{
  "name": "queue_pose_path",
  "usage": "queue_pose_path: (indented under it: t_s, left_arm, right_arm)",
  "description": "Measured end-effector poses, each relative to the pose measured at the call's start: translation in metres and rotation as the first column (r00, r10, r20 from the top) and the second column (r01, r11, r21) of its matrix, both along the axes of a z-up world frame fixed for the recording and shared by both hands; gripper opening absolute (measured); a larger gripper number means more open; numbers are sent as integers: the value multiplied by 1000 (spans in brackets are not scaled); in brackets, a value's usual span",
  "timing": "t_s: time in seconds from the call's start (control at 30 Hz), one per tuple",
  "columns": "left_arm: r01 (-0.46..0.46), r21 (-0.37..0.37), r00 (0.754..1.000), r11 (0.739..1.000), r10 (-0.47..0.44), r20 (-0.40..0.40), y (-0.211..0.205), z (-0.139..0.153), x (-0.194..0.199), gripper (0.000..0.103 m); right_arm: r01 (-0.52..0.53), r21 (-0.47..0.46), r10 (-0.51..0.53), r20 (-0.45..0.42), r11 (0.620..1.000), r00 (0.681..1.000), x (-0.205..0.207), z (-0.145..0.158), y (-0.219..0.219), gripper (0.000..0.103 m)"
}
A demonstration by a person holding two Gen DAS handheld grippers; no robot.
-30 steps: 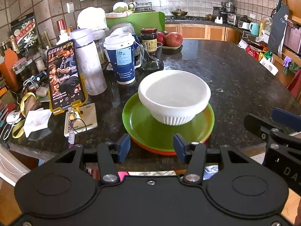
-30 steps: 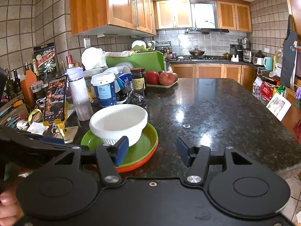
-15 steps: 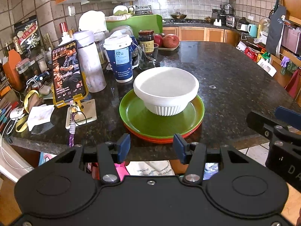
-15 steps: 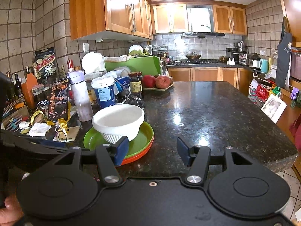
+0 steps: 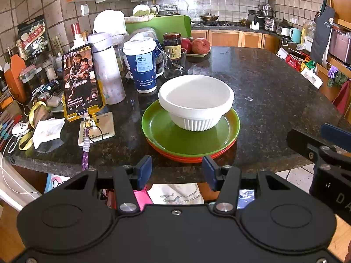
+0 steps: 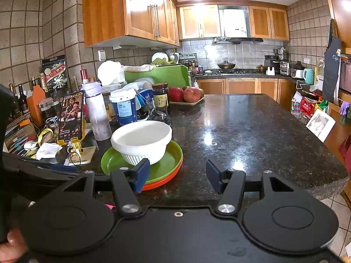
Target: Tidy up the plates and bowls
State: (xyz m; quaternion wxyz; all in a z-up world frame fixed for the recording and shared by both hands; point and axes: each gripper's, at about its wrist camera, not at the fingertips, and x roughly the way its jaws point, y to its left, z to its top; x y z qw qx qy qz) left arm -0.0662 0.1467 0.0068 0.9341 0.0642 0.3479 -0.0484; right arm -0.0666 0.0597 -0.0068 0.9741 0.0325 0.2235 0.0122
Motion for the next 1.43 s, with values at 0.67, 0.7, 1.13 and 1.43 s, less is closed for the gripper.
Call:
queue_pose_path:
  t_s: [0.67, 0.7, 1.13, 1.43]
  left_arm:
    - [2, 0, 1000, 1000, -2, -21, 1, -2, 10, 58]
    - [1, -1, 1000, 1000, -1, -22, 1, -2, 10, 58]
    - [1, -9, 999, 1000, -1, -39, 5, -5, 17, 58]
    - [3, -16, 999, 1000, -4, -49, 6, -6, 22, 57]
  right_arm:
    - [1, 13, 0, -13, 1000, 1000, 8, -3, -3, 59]
    - [0, 13, 0, -13, 1000, 1000, 8, -3, -3, 59]
    - [-5, 11, 6, -23, 1000, 1000, 13, -4, 0, 59]
    - [-11, 9, 11, -28, 1000, 1000, 17, -4, -1, 59]
